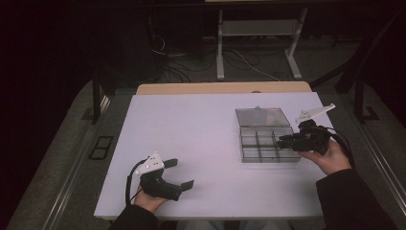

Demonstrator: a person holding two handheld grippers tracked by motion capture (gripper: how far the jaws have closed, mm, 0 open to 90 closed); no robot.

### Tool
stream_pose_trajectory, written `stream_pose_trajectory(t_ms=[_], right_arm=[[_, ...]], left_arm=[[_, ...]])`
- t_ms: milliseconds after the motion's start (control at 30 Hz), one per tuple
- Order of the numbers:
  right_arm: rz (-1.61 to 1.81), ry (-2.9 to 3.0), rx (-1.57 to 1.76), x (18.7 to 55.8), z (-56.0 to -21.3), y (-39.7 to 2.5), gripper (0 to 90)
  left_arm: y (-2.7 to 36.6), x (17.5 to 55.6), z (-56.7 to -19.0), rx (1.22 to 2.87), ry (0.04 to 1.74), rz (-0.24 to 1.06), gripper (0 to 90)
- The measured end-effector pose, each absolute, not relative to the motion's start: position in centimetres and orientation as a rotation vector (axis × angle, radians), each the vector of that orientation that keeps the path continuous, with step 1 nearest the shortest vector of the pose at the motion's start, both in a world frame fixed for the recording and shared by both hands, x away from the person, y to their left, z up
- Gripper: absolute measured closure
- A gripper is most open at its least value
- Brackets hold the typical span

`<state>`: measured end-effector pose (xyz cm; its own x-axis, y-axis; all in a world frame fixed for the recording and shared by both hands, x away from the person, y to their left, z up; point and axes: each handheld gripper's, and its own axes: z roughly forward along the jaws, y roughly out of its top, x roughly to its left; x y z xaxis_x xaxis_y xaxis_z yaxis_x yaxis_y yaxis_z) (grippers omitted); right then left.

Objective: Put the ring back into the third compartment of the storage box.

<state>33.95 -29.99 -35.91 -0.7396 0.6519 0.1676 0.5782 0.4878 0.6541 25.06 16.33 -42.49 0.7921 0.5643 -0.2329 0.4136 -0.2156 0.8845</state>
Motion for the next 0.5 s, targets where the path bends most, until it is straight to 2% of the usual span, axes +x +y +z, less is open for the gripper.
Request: stream_pose_trajectory(t_ms=[500], right_arm=[[1.052, 2.587, 1.150, 34.5, -36.4, -31.9, 69.9]], left_arm=[[16.4, 25.1, -42.5, 1.846, 0.748, 0.166, 0.0]])
